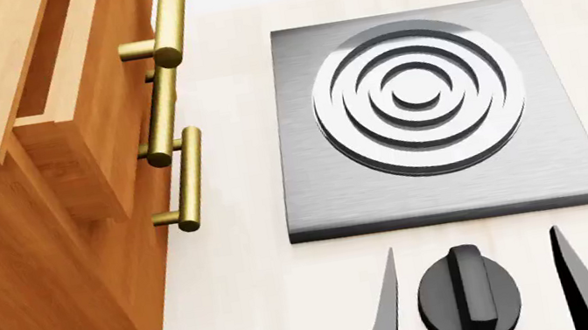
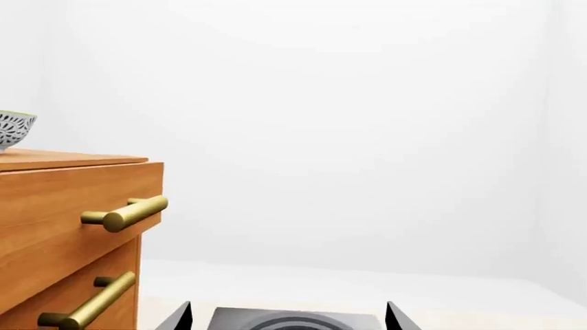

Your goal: Pick the akita bowl on the wooden cabinet and place it on the plate.

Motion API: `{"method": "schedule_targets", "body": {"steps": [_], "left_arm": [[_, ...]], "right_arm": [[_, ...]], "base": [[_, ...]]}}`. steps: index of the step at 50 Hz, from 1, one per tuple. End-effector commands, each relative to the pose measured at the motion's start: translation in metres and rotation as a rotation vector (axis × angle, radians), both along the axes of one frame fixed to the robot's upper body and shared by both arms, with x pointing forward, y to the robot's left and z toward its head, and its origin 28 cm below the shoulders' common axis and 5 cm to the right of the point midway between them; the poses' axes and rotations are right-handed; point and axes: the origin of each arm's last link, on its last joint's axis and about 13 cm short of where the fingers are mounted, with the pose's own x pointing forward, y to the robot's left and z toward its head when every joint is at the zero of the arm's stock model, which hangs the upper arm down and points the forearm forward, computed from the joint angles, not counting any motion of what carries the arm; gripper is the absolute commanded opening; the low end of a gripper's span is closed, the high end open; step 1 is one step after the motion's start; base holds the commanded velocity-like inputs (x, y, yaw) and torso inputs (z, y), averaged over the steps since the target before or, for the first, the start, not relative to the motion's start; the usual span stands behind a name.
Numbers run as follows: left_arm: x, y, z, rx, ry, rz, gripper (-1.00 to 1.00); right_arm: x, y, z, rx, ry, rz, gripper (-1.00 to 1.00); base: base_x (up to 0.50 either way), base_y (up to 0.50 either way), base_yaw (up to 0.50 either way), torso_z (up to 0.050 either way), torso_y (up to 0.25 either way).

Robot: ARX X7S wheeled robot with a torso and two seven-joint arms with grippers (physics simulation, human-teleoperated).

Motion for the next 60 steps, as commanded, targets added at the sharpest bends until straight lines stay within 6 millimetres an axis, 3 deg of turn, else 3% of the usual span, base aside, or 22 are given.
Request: {"method": "schedule_targets", "body": {"steps": [1,8,13,17,29,40,45,60], "left_arm": [[-0.001,0.0,-0.001,0.015,0.018,-0.005,1.0],[0.003,0.002,-0.004,0.052,0.041,0.0,1.0],[0.006,0.006,-0.006,0.133,0.052,0.108,1.0],[0.006,0.006,-0.009,0.065,0.076,0.092,1.0],[0.003,0.001,-0.01,0.128,0.132,0.13,1.0],[0.003,-0.004,-0.012,0.079,0.15,-0.017,1.0],[0.005,-0.005,-0.01,0.141,0.138,-0.049,1.0],[0.016,-0.007,-0.015,0.145,0.099,-0.004,1.0]], "right_arm": [[0.0,0.0,0.0,0.0,0.001,0.001,1.0],[0.0,0.0,0.0,0.001,0.001,0.0,1.0],[0.001,0.0,-0.001,0.0,0.004,-0.001,1.0],[0.001,0.0,-0.001,-0.002,0.007,-0.001,1.0],[0.001,0.0,-0.001,-0.001,0.005,-0.001,1.0],[0.001,0.0,-0.002,-0.001,0.008,0.001,1.0],[0.001,0.0,-0.002,0.0,0.007,-0.001,1.0],[0.002,0.0,-0.005,0.002,0.017,0.01,1.0]], "base": [[0.0,0.0,0.0,0.0,0.0],[0.0,0.0,0.0,0.0,0.0],[0.0,0.0,0.0,0.0,0.0],[0.0,0.0,0.0,0.0,0.0],[0.0,0.0,0.0,0.0,0.0],[0.0,0.0,0.0,0.0,0.0],[0.0,0.0,0.0,0.0,0.0],[0.0,0.0,0.0,0.0,0.0]]}}
